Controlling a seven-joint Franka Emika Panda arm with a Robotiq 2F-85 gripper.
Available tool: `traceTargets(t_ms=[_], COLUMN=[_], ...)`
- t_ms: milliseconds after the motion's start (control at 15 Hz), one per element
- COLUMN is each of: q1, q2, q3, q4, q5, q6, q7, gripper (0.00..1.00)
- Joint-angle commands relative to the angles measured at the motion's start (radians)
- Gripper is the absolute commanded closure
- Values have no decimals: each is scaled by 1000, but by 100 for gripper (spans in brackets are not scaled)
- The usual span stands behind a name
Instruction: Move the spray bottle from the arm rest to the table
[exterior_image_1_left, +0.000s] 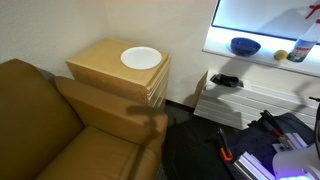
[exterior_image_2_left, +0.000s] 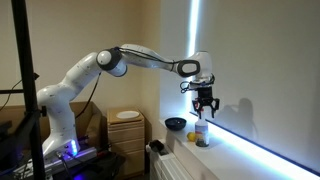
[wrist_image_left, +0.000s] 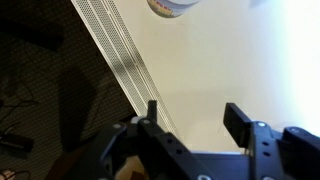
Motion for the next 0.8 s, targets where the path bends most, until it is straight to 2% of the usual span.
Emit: traceTargets(t_ms=[0,200,533,600,733], q1=[-28,-5,-33,-21,-31], q2=[9,-25,-116,-58,-91], q3=[13,6,-4,-7,-9], q4=[-1,-19,-45,5,-1], q5=[24,17,24,0,0], q6=[35,45,50,43,42], q7=[-29,15,-2,16,15], gripper=[1,0,0,0,0])
